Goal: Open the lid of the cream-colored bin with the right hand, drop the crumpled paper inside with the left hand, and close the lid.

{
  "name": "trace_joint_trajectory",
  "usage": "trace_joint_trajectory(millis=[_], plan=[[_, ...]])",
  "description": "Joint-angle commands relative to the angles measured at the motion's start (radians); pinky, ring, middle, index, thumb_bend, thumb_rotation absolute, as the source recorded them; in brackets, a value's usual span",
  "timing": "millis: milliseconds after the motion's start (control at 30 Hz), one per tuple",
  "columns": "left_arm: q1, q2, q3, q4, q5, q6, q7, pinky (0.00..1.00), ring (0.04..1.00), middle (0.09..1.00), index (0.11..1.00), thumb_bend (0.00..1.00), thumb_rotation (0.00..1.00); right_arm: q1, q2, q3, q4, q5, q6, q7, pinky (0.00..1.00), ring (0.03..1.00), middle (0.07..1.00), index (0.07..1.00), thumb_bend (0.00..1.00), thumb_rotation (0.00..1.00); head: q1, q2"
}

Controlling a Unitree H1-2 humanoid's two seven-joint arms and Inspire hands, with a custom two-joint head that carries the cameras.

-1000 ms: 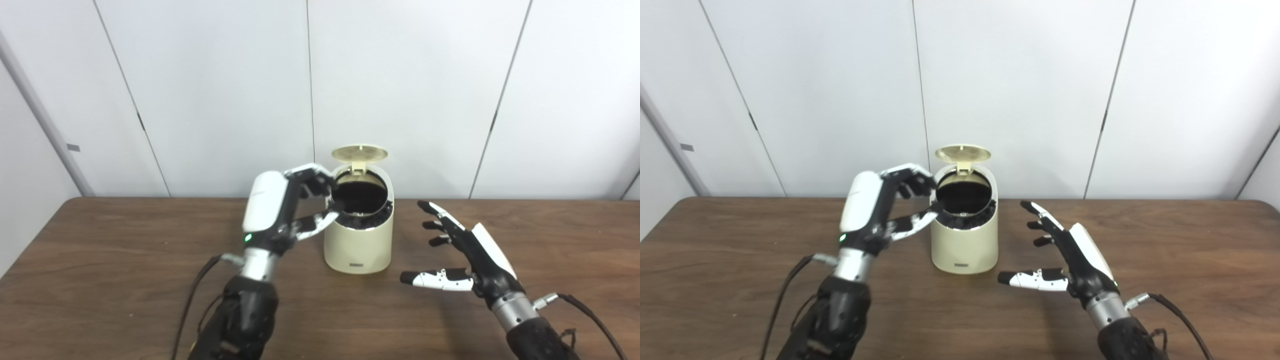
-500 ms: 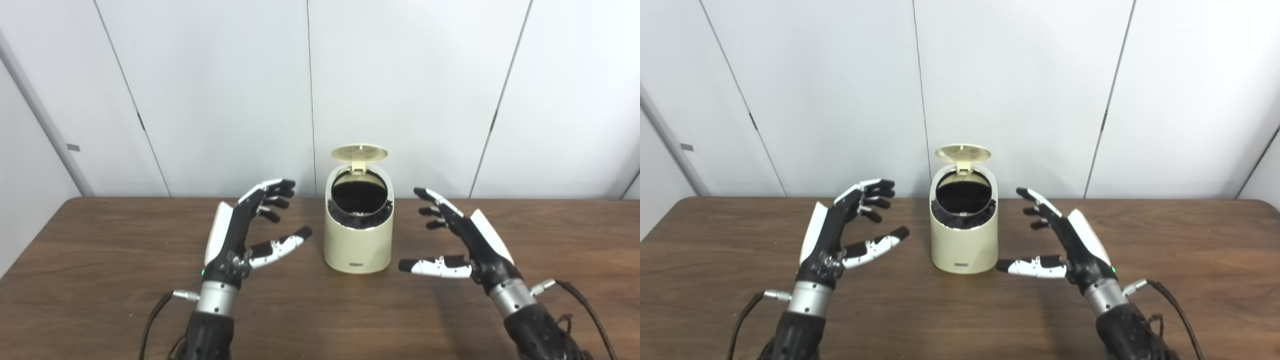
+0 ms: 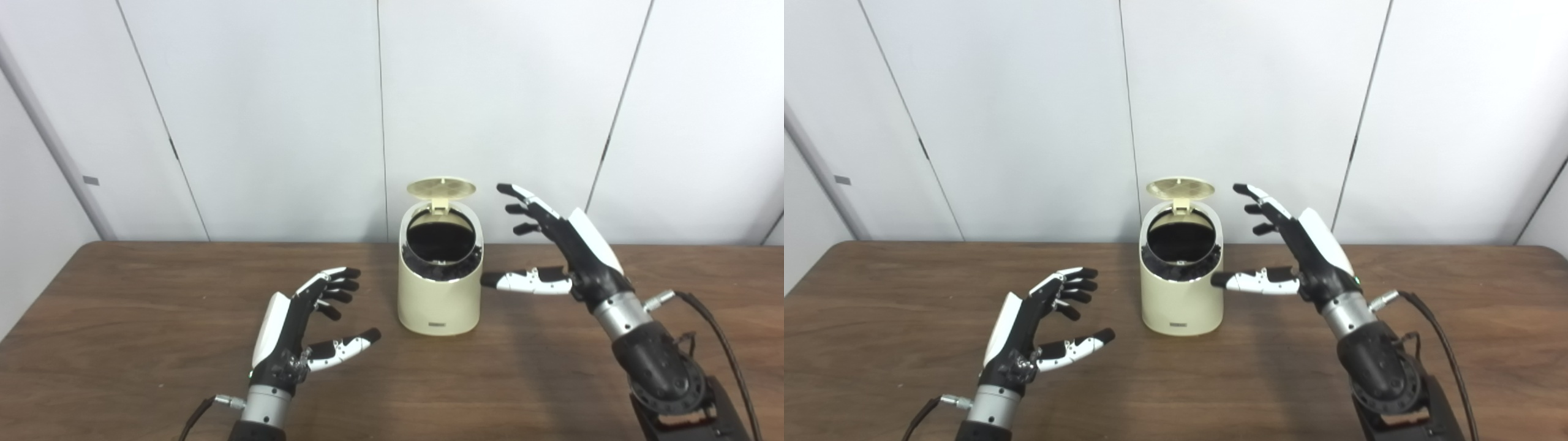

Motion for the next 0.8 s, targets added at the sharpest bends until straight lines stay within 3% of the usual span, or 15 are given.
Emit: trace_joint_trajectory(millis=[0,333,767], plan=[[-0.011,0.006,-0.003,-0.001,0.005,-0.039,0.002,0.55,0.667,0.709,0.757,0.74,0.08,-0.064,-0.014,0.002,-0.017,-0.014,-0.017,-0.005,0.72,0.854,0.919,0.897,0.69,0.45,0.0,0.0],[-0.009,0.002,-0.005,0.009,0.028,-0.033,0.011,0.57,0.675,0.708,0.749,0.75,0.07,-0.142,-0.026,0.012,0.017,0.003,-0.029,0.024,0.79,0.895,0.932,0.899,0.68,0.44,-0.001,0.002],[-0.013,0.003,-0.008,0.006,0.03,-0.025,0.004,0.56,0.662,0.704,0.751,0.74,0.07,-0.222,-0.05,0.057,0.025,-0.072,-0.005,0.061,0.73,0.881,0.901,0.879,0.7,0.53,0.002,0.003]])
